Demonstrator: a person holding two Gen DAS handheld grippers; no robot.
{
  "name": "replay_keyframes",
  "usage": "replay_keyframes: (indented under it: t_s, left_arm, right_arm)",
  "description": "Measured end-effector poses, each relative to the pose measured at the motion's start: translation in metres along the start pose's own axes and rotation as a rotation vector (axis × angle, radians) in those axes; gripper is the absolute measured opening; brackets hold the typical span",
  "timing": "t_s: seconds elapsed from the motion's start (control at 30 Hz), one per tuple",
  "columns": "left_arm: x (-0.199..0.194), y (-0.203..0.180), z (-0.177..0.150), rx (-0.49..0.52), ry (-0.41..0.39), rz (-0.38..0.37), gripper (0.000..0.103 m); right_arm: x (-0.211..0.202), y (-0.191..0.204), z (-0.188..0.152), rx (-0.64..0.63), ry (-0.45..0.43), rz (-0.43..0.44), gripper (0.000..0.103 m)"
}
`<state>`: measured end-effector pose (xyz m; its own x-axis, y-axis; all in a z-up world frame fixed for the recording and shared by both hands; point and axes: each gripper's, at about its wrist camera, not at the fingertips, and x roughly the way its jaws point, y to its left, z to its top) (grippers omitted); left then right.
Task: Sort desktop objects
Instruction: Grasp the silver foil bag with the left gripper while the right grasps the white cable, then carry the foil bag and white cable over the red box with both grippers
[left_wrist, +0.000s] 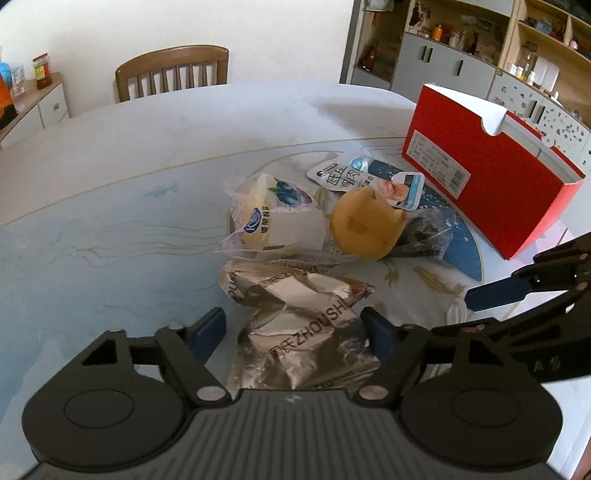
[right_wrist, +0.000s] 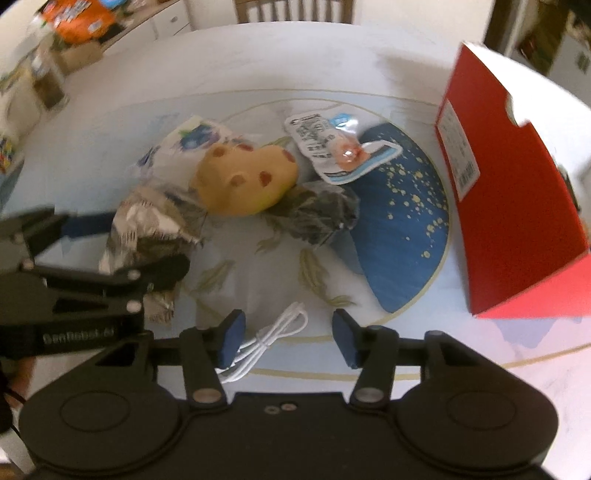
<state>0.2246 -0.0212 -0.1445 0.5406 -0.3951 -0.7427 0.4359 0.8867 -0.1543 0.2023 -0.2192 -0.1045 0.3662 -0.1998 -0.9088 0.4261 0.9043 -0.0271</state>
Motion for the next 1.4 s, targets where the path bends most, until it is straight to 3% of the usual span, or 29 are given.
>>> replay_keyframes:
  t_s: [0.13, 0.3, 0.33, 0.43, 1.4]
  left_arm:
    - [0.000, -0.001, -0.001, 0.008, 0.001, -0.001, 0.068]
    - [-0.002, -0.001, -0.001, 0.008, 0.003, 0.001, 0.062]
    - [-0.002, -0.002, -0.001, 0.011, 0.003, 0.003, 0.061]
    - [-0.005, -0.002, -0.002, 0.016, 0.002, 0.000, 0.053]
    - [-0.057, -0.027, -0.011, 0.068, -0.014, -0.043, 0.050]
  right_arm:
    - [-0.001, 0.007, -0.001, -0.039, -0.009, -0.008, 0.031]
    - [-0.001, 0.004, 0.000, -0.035, -0.009, 0.004, 0.029]
    - [-0.001, 0.004, -0.001, -0.032, -0.010, 0.006, 0.018]
    - [-0.001, 0.000, -0.001, -0.001, -0.008, 0.019, 0.012]
    - [-0.052, -0.028, -0.018, 0.092, -0.104, 0.057, 0.010]
